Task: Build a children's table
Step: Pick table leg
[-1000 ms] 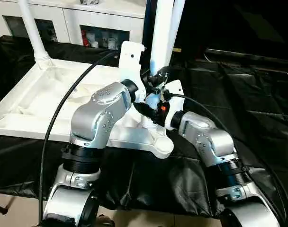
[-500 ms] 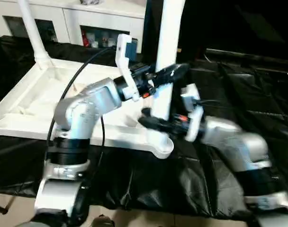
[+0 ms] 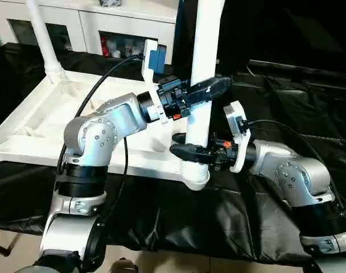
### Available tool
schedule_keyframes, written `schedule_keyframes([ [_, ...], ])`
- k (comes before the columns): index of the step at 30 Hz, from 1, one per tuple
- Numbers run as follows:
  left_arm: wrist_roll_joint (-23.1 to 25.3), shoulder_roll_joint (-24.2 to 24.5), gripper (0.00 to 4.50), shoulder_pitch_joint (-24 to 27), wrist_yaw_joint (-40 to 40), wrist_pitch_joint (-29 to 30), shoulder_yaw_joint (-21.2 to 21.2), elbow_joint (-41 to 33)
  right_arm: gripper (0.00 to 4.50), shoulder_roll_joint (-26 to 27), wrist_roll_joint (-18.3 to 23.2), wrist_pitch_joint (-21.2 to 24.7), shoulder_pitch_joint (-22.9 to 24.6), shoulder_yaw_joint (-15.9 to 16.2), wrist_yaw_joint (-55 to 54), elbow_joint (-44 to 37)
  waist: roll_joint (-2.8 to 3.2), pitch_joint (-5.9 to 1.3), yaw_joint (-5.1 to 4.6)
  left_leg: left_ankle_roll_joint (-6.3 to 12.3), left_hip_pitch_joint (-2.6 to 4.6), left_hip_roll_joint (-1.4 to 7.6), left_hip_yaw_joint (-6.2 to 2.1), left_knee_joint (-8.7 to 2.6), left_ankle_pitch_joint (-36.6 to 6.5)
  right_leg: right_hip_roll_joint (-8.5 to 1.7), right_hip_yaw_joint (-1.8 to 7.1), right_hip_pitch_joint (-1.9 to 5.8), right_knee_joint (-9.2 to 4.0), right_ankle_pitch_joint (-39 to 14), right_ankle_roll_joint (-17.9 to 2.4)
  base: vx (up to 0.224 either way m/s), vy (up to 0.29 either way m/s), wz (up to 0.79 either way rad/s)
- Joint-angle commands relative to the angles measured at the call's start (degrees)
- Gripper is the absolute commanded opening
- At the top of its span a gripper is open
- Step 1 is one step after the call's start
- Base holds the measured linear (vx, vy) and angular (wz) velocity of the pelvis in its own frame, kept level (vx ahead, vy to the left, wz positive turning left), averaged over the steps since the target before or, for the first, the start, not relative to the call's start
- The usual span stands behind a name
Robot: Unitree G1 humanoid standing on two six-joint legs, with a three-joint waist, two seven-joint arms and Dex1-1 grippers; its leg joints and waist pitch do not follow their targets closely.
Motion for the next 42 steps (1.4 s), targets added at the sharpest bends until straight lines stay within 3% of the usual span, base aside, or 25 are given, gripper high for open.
schedule_keyframes([
  [1,2.81,0.89,1.86,-0.36,2.51,-1.3,0.6,0.71,2.85,-0.38,-0.16,-1.22,-0.96,-1.24,-0.67,-1.15,0.17,-4.39,0.16,-2.16,0.68,1.33,-0.44,-3.87,-11.17,-4.45,2.51,3.07,-4.26,-15.8,-6.73,0.0,0.0,0.0],
  [3,3.21,0.9,1.86,-0.3,3.33,-1.58,0.25,-0.18,3.08,-0.1,-2.17,-2.67,-1.39,-0.88,-2.76,-0.47,0.24,-4.41,0.2,-2.19,0.61,1.35,-0.44,-3.84,-10.63,-4.56,2.53,3.08,-4.21,-15.62,-6.66,0.0,0.0,0.0],
  [7,4.22,1.53,1.86,0.1,3.24,-2.03,-1.34,-1.7,3.14,0.41,-5.16,-3.19,-2.61,-0.6,-6.21,1.93,0.15,-4.42,0.1,-2.29,0.64,1.26,-0.37,-3.84,-9.91,-4.52,2.56,3.0,-4.05,-15.28,-6.7,0.0,0.0,0.0],
  [14,4.81,1.84,1.86,-0.08,2.57,-2.26,-2.45,-1.57,3.14,-0.92,-3.42,-0.09,-3.68,-1.14,-5.02,3.52,0.33,-4.51,0.28,-1.96,0.65,1.31,-0.33,-3.77,-9.66,-4.48,2.56,3.14,-3.79,-12.92,-7.63,0.0,0.0,0.0],
  [29,5.75,0.07,1.86,-0.14,3.34,-2.85,-4.17,-2.06,3.14,-1.14,-2.03,4.57,-5.4,0.16,-1.95,5.72,0.12,-4.48,0.44,-1.85,0.58,1.32,-0.29,-3.66,-9.49,-4.53,2.57,3.19,-3.87,-13.45,-7.74,0.0,0.0,0.0],
  [42,5.96,0.08,1.86,-0.35,3.16,-2.86,-4.45,-1.8,3.14,-1.85,-2.76,5.61,-5.61,1.32,-0.54,6.32,0.14,-4.54,0.68,-2.04,0.62,1.32,-0.31,-3.63,-9.48,-4.54,2.56,3.16,-3.89,-13.65,-7.34,0.0,0.0,0.0],
])
